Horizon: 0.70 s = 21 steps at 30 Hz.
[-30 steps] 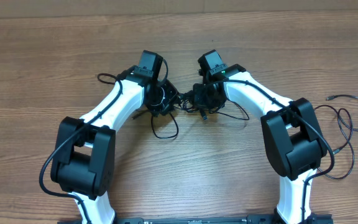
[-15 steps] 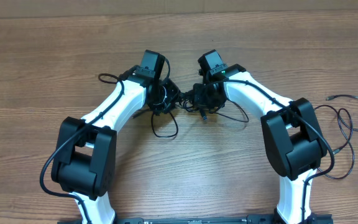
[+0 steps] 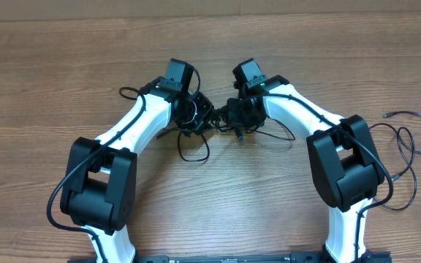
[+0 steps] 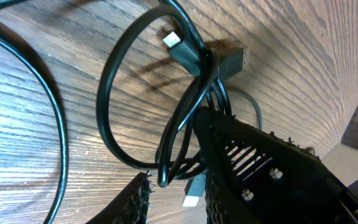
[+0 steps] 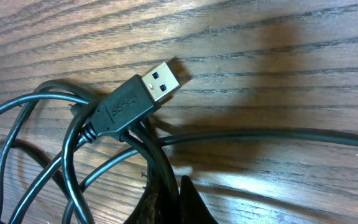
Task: Untangle cables
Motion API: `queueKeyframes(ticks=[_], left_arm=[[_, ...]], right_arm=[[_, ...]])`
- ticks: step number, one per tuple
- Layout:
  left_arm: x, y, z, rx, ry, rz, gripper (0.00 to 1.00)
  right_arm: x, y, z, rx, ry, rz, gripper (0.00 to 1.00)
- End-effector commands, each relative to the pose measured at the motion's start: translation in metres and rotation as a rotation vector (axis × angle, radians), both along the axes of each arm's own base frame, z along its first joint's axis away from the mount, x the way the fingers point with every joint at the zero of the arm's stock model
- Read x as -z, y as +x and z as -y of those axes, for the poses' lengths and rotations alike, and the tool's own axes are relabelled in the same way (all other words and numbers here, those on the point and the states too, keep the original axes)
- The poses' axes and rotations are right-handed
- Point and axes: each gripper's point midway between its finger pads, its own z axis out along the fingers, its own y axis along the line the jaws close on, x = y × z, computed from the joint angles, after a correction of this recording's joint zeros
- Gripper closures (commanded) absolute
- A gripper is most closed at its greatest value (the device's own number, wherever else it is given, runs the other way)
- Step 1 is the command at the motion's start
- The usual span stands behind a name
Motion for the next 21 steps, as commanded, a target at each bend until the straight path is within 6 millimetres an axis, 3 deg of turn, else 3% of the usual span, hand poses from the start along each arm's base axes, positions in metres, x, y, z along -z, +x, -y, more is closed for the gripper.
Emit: queueKeyframes(ticks=[1,17,19,21], left_arm=[[-0.012,0.011,-0.007,-0.004,0.037,0.068,0.69],[0.000,0.015,-0.002,-0.006,0.125,0.113,0.66],[0.010,0.013,-0.001,-0.001,0.129,0.089,0.68],[0.018,0.011,0.003,0.009,0.112,0.065,0.77]], right_arm=[[0.000,-0.001,-0.003,-0.005,0.002,0.002,0.95],[0.000,-0.001,-0.003,-0.005,0.002,0.002,0.95],[0.000,-0.001,-0.003,-0.005,0.002,0.002,0.95],[0.000,-0.001,-0.003,-0.005,0.002,0.002,0.95]])
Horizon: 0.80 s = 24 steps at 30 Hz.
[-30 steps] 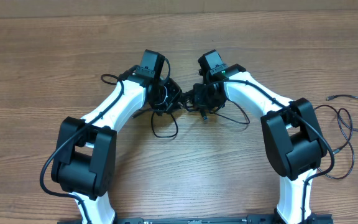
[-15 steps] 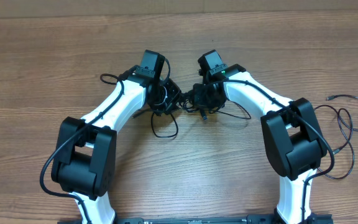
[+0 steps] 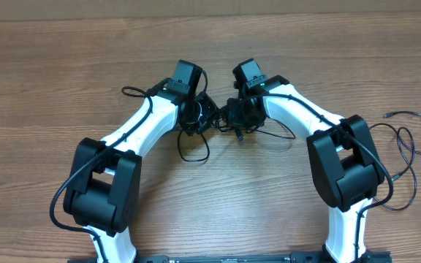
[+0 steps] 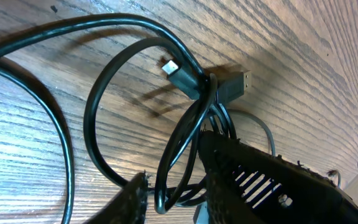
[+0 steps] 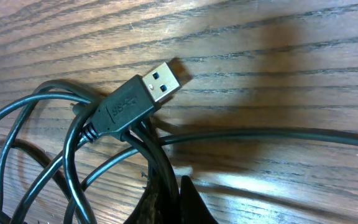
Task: Untangle cables
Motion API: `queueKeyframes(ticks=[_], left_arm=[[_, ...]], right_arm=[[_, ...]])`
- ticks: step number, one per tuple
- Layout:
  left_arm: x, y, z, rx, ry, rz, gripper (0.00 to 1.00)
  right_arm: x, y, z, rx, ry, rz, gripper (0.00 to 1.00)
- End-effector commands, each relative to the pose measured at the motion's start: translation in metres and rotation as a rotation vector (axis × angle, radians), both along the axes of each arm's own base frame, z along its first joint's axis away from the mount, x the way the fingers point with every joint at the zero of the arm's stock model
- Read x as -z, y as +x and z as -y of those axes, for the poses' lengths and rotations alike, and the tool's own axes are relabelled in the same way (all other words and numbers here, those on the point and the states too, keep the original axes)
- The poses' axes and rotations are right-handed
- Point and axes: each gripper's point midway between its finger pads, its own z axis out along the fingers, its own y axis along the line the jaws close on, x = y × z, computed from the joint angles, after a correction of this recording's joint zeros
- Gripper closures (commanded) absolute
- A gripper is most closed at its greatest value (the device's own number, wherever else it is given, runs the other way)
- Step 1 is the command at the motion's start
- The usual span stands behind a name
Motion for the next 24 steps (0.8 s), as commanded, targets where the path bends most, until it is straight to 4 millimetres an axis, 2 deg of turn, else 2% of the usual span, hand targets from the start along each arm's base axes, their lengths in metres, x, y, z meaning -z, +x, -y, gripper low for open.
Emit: queueKeyframes(ticks=[1,3,5,8,12,13,24], left_arm=[[0.012,0.002,0.006,0.012,-0.012,-0.022,0.83],[0.010,0.006,0.005,0.008,-0.017,-0.007,0.89],[0.010,0.009,0.000,0.004,-0.018,-0.003,0.89],[0.011,0.009,-0.004,0.039,0.004,0.015,0.83],[0.019,0.001,-0.012,0.044,0.073,-0.008,0.80],[0.022,0.000,-0.015,0.040,0.110,-0.003,0.77],[0.025,0.002,-0.015,0.042,0.143,0.013,0.74]], right_arm=[[0.000,-0.001,-0.003,-0.005,0.002,0.003,0.95],[0.000,-0.001,-0.003,-0.005,0.002,0.003,0.95],[0.000,-0.001,-0.003,-0.005,0.001,0.003,0.95],[0.000,-0.001,-0.003,-0.005,0.001,0.003,0.95],[0.000,0.000,-0.003,-0.005,0.003,0.005,0.95],[0.000,0.000,-0.003,-0.005,0.003,0.005,0.95],[0.000,0.000,-0.003,-0.005,0.003,0.006,0.96]])
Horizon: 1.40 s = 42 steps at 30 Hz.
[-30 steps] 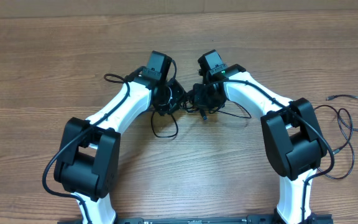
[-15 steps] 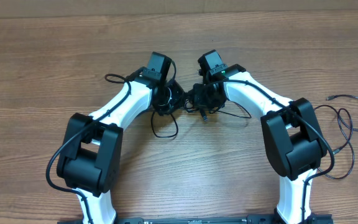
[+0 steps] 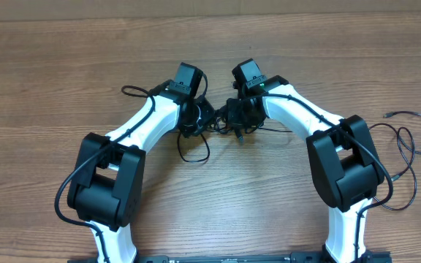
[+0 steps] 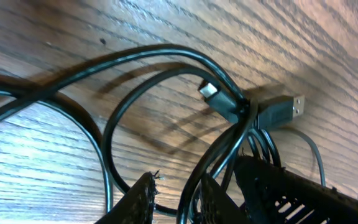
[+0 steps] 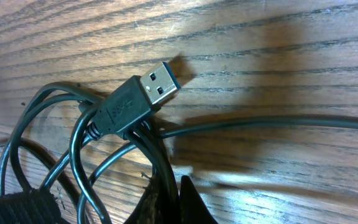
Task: Untangle cables
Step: 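Pull the left gripper up-left away from the right gripper, stretching a strand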
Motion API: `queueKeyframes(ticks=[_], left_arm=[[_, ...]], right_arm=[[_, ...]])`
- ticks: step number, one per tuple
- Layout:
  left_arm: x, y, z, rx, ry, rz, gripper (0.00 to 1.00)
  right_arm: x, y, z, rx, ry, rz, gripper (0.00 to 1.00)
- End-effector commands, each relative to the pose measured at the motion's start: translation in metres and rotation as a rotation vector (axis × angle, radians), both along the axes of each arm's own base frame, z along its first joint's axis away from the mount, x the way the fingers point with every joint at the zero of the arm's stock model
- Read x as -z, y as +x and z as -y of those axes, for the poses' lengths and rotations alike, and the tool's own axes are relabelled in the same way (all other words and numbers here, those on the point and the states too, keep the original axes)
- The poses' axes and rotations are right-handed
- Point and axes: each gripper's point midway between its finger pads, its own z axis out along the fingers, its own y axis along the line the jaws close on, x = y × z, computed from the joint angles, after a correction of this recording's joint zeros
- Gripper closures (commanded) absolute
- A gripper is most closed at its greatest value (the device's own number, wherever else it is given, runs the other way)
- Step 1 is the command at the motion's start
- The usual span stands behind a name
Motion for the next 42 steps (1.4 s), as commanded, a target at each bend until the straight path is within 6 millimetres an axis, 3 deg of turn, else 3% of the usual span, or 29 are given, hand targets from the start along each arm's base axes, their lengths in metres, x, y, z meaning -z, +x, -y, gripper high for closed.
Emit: queueKeyframes(ticks=[1,18,26,27,28,29,30,31,35,42], left_arm=[[0.004,0.003,0.000,0.014,0.038,0.016,0.74],[0.007,0.000,0.006,0.055,0.100,0.047,0.74],[0.010,-0.010,0.000,0.056,0.125,0.005,0.81],[0.012,-0.016,-0.004,0.061,0.141,-0.017,0.90],[0.012,-0.016,-0.005,0.070,0.143,-0.018,0.91],[0.012,-0.017,-0.005,0.091,0.140,-0.017,0.89],[0.012,-0.018,-0.004,0.127,0.133,-0.011,0.78],[0.012,-0.017,-0.004,0.158,0.139,0.005,0.76],[0.013,-0.014,-0.008,0.284,0.186,0.061,0.96],[0.014,-0.018,-0.012,0.367,0.204,0.067,0.96]], right_arm=[[0.000,0.001,-0.001,0.000,-0.001,0.005,0.96],[0.000,0.001,-0.001,0.000,-0.001,0.005,0.96],[0.000,0.001,-0.001,0.000,-0.001,0.005,0.96],[0.000,0.001,-0.001,0.000,-0.001,0.005,0.96],[0.000,0.001,-0.001,0.000,-0.001,0.006,0.96],[0.000,0.001,-0.001,0.000,-0.001,0.005,0.96],[0.000,0.001,-0.001,0.000,-0.001,0.006,0.96],[0.000,0.001,-0.001,0.000,-0.001,0.005,0.96],[0.000,0.001,-0.001,0.000,-0.001,0.005,0.96],[0.000,0.001,-0.001,0.000,-0.001,0.005,0.96]])
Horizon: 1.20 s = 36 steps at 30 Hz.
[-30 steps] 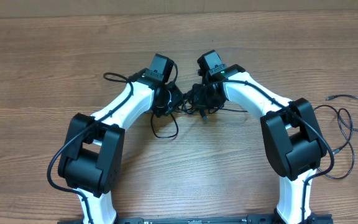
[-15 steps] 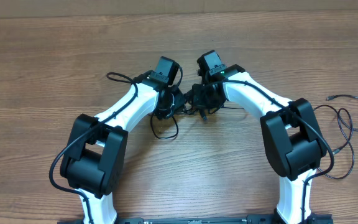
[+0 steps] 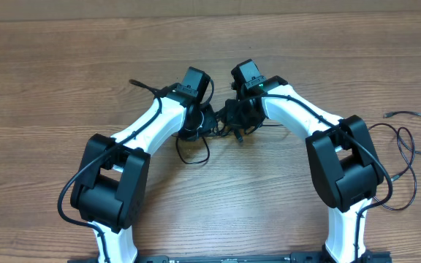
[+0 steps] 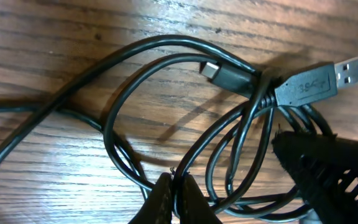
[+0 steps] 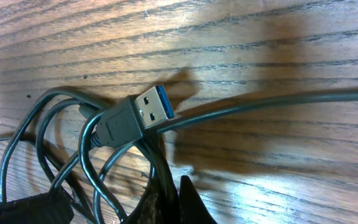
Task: Untangle cables
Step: 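Pull the left gripper up-left away from the right gripper, stretching a strand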
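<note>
A tangle of black cable [image 3: 212, 126] lies on the wooden table between my two grippers. In the left wrist view its loops [image 4: 166, 93] cross by a grey USB-A plug [image 4: 316, 81] and a smaller plug [image 4: 219, 73]. My left gripper [image 4: 179, 198] is shut on one strand of the loops. The right wrist view shows the same USB-A plug [image 5: 138, 115] with its blue tongue, lying over the loops. My right gripper [image 5: 169, 198] is shut on a thick strand just below the plug. Seen from overhead, the left gripper [image 3: 199, 120] and right gripper [image 3: 236, 117] almost touch.
A second thin black cable [image 3: 409, 150] lies loose at the table's right edge beside the right arm's base. One strand [image 5: 278, 102] runs off to the right from the tangle. The right gripper's black finger [image 4: 328, 168] stands close beside the left one.
My left gripper was open astride a strand; now it is shut on it. The left wrist has turned and sits a little further right. The right gripper still holds its strand.
At first my left gripper stood wide open over the loops while the right gripper was shut on the strand under the USB-A plug. In the later moments the left fingers were nearer together, and now they pinch a strand. The right arm has shifted only slightly.
</note>
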Motion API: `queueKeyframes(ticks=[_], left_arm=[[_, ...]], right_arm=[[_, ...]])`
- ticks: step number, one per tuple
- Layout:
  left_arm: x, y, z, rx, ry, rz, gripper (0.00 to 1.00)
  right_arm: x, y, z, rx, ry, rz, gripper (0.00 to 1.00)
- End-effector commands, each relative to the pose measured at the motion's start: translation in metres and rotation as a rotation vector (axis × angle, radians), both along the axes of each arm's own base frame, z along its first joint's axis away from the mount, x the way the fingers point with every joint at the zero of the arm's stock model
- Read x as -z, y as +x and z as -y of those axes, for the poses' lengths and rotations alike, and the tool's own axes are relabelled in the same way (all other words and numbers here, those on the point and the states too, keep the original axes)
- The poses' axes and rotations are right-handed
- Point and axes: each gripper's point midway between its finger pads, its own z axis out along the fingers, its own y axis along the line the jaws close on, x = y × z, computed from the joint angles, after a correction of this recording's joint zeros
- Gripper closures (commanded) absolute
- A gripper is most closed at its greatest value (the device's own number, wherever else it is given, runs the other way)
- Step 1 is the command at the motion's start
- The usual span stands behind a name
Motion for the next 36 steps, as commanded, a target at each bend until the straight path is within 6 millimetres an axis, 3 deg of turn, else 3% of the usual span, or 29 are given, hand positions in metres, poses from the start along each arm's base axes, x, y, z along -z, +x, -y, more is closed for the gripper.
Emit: queueKeyframes(ticks=[1,8,12,15,21,29,36], left_arm=[[0.006,-0.001,-0.007,0.068,0.037,0.000,0.96],[0.009,0.002,-0.007,0.062,0.036,0.004,0.80],[0.025,0.001,-0.004,0.027,0.040,-0.029,0.82],[0.036,0.001,-0.004,0.012,0.034,-0.047,0.96],[0.016,0.013,-0.009,0.006,-0.030,-0.041,0.96],[-0.025,0.009,-0.049,-0.052,0.074,-0.128,0.96],[-0.072,0.006,-0.119,-0.115,0.488,-0.073,0.96]], right_arm=[[0.001,0.003,0.001,0.005,-0.009,0.013,0.96],[0.001,0.003,0.001,0.005,-0.008,0.013,0.96],[0.001,0.003,0.001,0.005,-0.009,0.013,0.96],[0.001,0.003,0.001,0.005,-0.009,0.013,0.96],[0.001,0.003,0.001,0.005,-0.009,0.014,0.96],[0.001,0.003,0.001,0.005,-0.009,0.014,0.96],[0.001,0.003,0.001,0.006,-0.009,0.014,0.96]])
